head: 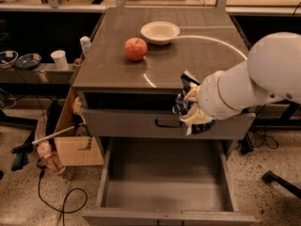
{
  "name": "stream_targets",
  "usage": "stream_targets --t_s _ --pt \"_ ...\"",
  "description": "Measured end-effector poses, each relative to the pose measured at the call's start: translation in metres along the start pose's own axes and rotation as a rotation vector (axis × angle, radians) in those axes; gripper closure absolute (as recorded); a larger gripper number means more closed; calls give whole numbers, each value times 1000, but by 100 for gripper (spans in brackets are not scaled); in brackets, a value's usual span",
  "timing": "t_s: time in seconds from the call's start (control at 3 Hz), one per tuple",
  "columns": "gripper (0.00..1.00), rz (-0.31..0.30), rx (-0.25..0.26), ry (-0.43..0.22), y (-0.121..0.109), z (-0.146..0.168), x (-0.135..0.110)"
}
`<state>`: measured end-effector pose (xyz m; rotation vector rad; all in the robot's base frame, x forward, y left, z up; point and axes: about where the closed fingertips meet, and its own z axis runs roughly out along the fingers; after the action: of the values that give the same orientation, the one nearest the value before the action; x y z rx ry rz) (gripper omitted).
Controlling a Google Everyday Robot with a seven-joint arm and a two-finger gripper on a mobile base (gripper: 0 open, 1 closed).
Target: Pick blue chip bag from middle drawer and place on counter
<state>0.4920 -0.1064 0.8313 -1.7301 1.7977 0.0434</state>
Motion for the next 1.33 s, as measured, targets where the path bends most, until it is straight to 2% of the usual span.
stream_targets --t_s 0.67,1.33 --pt "100 -21 41 2 -59 -9 -14" --pt "100 -29 115 19 -138 2 -11"
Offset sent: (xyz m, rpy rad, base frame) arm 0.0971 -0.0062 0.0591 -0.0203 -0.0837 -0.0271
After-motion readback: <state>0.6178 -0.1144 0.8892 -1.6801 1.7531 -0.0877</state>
